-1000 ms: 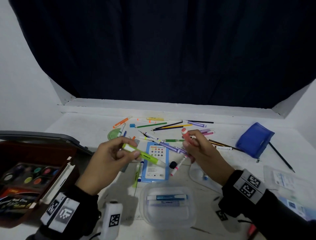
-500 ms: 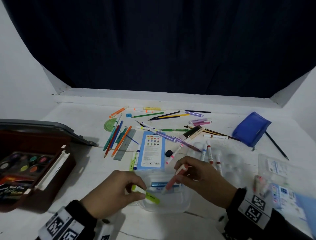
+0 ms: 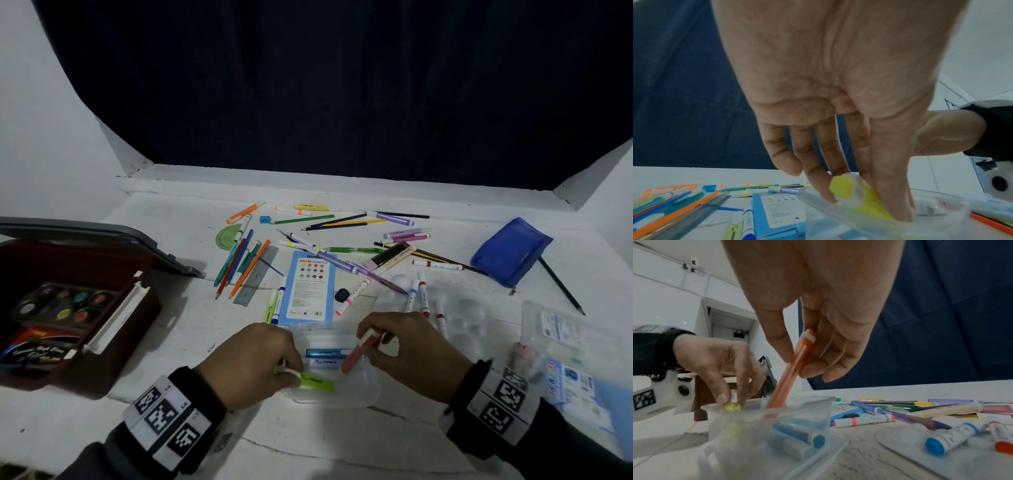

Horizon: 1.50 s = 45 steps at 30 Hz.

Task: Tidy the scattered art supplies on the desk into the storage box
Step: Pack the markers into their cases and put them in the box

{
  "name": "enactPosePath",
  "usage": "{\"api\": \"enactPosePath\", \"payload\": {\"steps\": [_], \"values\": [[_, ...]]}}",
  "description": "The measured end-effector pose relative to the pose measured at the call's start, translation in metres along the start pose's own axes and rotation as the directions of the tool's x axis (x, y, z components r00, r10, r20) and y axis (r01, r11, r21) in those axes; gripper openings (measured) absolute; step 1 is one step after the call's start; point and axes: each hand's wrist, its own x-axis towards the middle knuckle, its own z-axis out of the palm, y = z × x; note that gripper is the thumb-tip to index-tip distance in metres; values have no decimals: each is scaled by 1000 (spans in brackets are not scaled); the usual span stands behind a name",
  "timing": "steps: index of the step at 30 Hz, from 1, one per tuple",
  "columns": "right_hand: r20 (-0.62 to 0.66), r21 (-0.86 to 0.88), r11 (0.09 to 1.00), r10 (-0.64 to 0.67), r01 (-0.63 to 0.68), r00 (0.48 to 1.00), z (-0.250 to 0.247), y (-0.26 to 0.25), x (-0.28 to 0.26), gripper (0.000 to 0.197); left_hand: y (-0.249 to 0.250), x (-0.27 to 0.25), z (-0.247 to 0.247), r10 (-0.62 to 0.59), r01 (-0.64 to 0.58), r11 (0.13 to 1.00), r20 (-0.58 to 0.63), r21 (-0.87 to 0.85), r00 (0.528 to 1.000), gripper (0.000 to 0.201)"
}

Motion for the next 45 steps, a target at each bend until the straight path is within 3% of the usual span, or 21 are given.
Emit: {"api": "enactPosePath", "payload": {"steps": [5,10,14,23,27,31,34,37,41,45], "values": [[73,-49,998,-40,43,997,11,2,1,14,9,6,4,-15,15,1000,21,-5,1000,20],[188,-229,967,-68,111,980,24,7,10,21,14,13,14,-43,41,998,35,53,998,24],[205,-334,935,-50,118,977,34,8,16,26,15,18,19,-80,79,993,9,84,997,23],[181,-383,921,6,64,984,51,-3,18,26,13,19,30,-98,105,991,-81,85,992,26],[222,-371,927,37,50,974,48,-4,21,27,9,16,32,-61,63,998,-106,13,993,27],[235,-259,966,34,28,972,35,-7,29,26,2,13,26,-51,15,977,-163,-215,985,23],[121,-152,988,19,-1,992,19,-7,37,17,-9,14,17,-152,24,920,-299,-392,942,14],[16,-135,990,29,-26,999,6,1,54,12,-36,22,8,-284,99,887,-364,-452,887,14],[-74,-175,982,52,-64,996,0,26,88,10,-76,38,4,-420,319,869,-225,-378,879,30],[-30,-213,971,107,-111,994,-2,51,127,18,-96,57,0,-475,434,831,-38,-348,879,47]]}}
